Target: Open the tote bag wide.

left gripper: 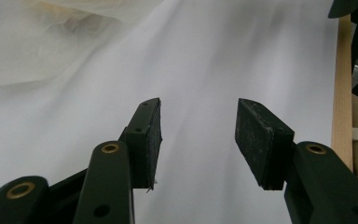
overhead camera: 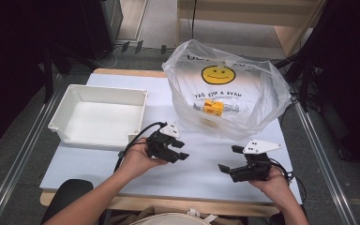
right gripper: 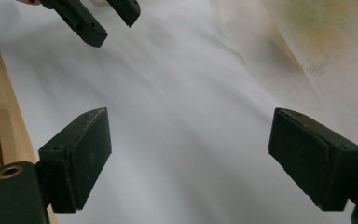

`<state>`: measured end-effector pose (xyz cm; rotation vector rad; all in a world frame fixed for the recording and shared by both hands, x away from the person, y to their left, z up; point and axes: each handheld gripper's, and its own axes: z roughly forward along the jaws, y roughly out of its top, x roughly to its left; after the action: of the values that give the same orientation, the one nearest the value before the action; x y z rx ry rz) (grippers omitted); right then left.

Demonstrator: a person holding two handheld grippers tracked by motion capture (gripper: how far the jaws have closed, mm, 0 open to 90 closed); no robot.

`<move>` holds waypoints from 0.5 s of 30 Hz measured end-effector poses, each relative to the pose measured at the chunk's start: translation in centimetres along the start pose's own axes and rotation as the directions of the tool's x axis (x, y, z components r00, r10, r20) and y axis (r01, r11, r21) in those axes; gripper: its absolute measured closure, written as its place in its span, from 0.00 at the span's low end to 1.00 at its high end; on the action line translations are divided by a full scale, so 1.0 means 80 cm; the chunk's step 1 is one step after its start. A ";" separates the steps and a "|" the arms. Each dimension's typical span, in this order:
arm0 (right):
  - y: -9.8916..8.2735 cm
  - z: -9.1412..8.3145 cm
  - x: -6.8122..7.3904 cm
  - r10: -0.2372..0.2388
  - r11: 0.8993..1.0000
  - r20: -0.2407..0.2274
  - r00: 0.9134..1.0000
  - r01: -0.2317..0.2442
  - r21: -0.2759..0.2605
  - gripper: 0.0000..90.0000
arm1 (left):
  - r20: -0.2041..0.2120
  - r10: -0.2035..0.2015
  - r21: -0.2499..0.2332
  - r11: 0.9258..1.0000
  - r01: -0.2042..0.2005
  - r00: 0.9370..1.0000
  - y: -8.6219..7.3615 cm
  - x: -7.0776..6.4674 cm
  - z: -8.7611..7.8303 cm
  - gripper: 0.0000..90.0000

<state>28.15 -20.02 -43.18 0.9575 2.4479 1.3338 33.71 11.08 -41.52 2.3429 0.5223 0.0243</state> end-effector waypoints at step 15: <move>0.001 -0.004 -0.002 -0.006 1.000 -0.037 0.999 0.007 0.012 0.24 | -0.001 -0.057 0.005 0.998 0.057 0.998 -0.003 0.005 -0.005 0.52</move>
<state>28.12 -20.30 -42.97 0.9351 2.4873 1.3481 33.95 11.66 -41.49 2.3317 0.5893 -0.0026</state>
